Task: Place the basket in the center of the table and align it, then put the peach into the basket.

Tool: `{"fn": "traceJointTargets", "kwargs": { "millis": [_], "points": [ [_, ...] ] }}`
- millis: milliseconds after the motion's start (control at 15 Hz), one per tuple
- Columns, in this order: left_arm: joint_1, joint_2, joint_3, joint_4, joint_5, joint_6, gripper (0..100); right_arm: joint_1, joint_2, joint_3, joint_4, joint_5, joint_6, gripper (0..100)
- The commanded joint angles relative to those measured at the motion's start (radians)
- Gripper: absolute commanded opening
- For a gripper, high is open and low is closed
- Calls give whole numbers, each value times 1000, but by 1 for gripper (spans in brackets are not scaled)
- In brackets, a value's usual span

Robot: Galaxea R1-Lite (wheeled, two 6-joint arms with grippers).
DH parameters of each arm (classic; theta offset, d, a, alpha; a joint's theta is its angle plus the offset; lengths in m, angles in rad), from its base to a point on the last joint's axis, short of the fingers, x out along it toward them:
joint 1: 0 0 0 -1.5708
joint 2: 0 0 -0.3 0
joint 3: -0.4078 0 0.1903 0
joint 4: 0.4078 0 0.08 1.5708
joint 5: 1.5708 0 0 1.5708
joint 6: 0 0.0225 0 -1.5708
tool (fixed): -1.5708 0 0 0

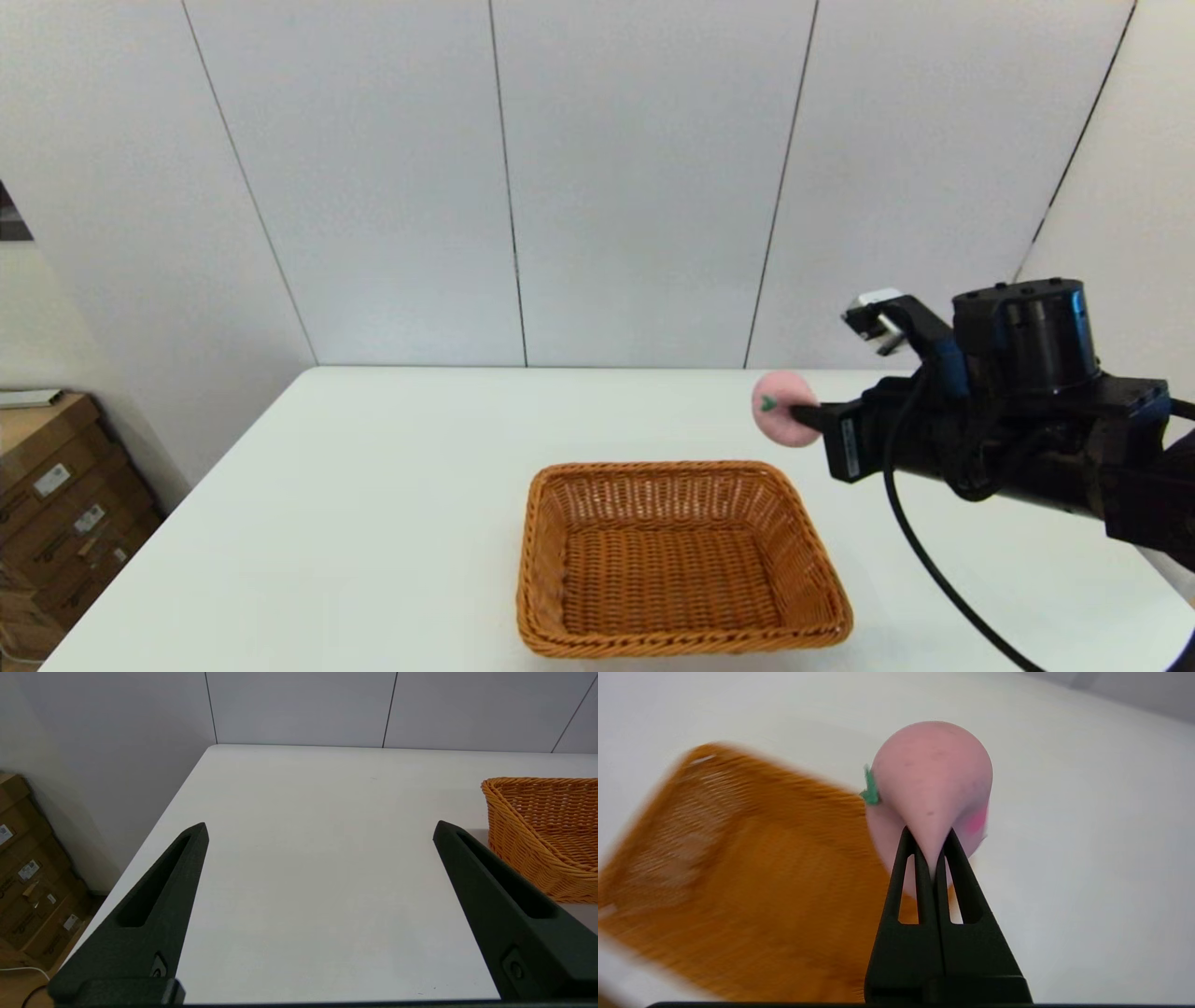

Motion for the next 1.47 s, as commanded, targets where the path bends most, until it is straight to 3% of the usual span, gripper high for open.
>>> {"fn": "traceJointTargets", "kwargs": {
  "millis": [67, 267, 533, 600, 933, 1067, 1267, 1467],
  "points": [
    [1, 0, 0, 0, 0, 0, 100, 172, 55, 25, -2, -2, 35, 0],
    [1, 0, 0, 0, 0, 0, 100, 263, 115, 63, -7, -14, 39, 0],
    [1, 0, 0, 0, 0, 1, 100, 263, 179, 65, -17, -23, 39, 0],
    [0, 0, 0, 0, 0, 3, 100, 263, 181, 65, -17, -37, 39, 100],
    [1, 0, 0, 0, 0, 3, 100, 261, 193, 46, -20, -68, 79, 100],
    [1, 0, 0, 0, 0, 3, 100, 258, 176, 48, -63, -69, 81, 100],
    [0, 0, 0, 0, 0, 3, 100, 183, 70, 53, -194, -103, 76, 100],
    [0, 0, 0, 0, -1, 6, 100, 86, -184, 85, -214, -127, 32, 100]
  ]
}}
